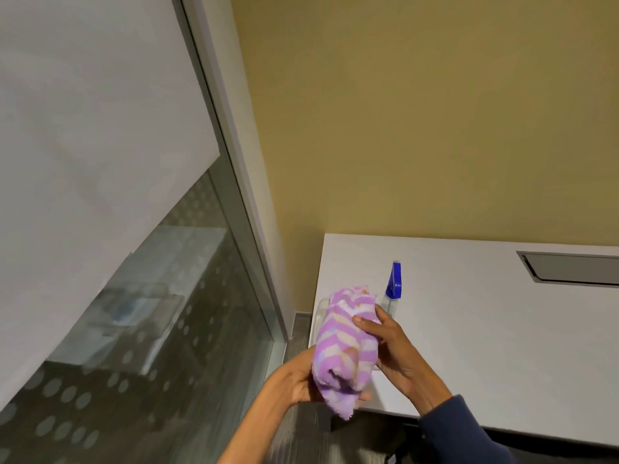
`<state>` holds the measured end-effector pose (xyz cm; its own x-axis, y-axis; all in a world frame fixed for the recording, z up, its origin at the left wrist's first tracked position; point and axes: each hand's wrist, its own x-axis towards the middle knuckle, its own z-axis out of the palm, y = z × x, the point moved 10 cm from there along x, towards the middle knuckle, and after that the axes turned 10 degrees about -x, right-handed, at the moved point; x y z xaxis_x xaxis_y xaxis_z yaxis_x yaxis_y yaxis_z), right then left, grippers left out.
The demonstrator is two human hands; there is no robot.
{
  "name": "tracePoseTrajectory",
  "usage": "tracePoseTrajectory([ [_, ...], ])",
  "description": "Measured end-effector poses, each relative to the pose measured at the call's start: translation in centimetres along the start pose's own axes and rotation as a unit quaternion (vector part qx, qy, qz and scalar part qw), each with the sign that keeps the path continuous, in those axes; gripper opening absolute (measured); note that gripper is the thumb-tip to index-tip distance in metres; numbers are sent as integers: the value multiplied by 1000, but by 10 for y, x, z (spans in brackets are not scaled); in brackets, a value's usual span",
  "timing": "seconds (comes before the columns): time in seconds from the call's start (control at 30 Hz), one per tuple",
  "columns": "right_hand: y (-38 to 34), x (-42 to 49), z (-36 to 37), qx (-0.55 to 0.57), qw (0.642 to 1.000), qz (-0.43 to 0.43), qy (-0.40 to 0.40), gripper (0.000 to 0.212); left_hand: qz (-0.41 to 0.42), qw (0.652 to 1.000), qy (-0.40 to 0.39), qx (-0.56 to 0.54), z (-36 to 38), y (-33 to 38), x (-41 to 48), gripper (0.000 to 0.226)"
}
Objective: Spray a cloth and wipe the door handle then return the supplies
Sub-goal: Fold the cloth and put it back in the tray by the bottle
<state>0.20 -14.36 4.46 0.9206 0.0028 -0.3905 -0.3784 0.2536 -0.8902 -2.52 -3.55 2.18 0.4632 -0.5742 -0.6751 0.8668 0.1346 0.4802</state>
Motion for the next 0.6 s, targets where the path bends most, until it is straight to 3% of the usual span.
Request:
tracePoseTrajectory([
  [0.1,-2,14,-10,-48,999,3,14,71,29,995,54,76,-15,21,7,15],
  [0.17,-7,23,-17,-83,996,-7,30,75,59,995,71,27,-27,40,15,13],
  [0.27,-22,37,-24,-161,984,-30,73,68,96,991,92,-23,-46,64,31,30],
  [0.47,-39,76,-20,-352,925,-81,118,70,168,969,133,121,-47,86,52,45],
  [0.6,-31,91,-16,-372,910,-87,158,78,189,964,174,63,-67,93,87,43],
])
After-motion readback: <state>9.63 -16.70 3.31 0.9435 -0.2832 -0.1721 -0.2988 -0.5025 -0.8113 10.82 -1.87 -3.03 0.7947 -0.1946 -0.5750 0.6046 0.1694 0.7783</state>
